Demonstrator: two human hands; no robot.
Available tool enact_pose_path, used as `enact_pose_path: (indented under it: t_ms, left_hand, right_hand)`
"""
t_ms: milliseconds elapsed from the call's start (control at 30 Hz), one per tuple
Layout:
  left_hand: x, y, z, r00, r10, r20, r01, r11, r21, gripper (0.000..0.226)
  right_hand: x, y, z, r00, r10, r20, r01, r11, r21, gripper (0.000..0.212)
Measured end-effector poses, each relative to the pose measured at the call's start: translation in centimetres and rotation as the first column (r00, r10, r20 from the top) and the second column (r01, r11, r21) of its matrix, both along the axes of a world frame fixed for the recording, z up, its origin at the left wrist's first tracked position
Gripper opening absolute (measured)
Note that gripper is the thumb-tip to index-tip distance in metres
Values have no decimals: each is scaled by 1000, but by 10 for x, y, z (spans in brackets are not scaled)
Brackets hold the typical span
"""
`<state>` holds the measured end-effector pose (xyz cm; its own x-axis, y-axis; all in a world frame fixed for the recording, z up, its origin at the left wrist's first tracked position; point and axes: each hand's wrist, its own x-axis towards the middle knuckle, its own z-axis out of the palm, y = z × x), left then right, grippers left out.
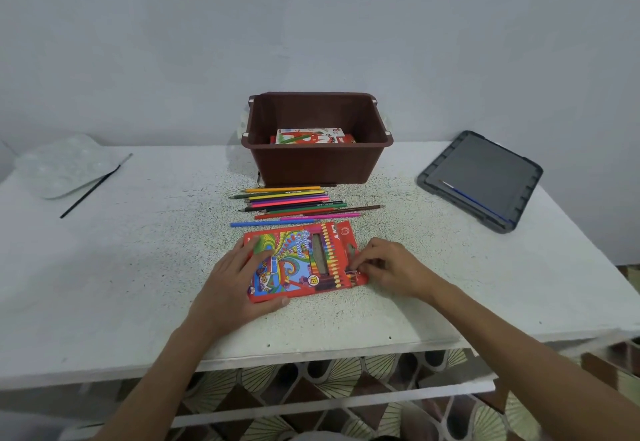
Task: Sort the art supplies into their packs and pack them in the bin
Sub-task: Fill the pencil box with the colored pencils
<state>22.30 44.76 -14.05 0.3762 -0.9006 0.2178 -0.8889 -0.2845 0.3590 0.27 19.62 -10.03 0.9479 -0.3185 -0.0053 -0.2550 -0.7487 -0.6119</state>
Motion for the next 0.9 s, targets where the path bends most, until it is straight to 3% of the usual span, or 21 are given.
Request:
enact_pose_path:
  t_ms: [133,367,500,633,900]
  left_hand:
    - [1,0,0,1000,-5,6,5,1000,-5,98]
    - [-1,0,1,1000,-7,0,7,1000,-16,97]
    - [-2,1,1,1000,3,1,-3,1000,-9,98]
    - [-2,0,3,1000,8,-3,-8,1000,-4,98]
    - [-1,0,2,1000,12,12,-12,1000,5,98]
  right_hand:
    - [6,-3,9,997,-72,-1,72,995,67,17]
    - [26,-24,1,962,-262,73,270,951,-149,38]
    - [34,-31,-1,977,-213,18,208,930,-304,47]
    - [42,-33,-4,985,-170,-14,150,902,-405,41]
    - [39,-38,2,967,-250,41,243,869,-430,21]
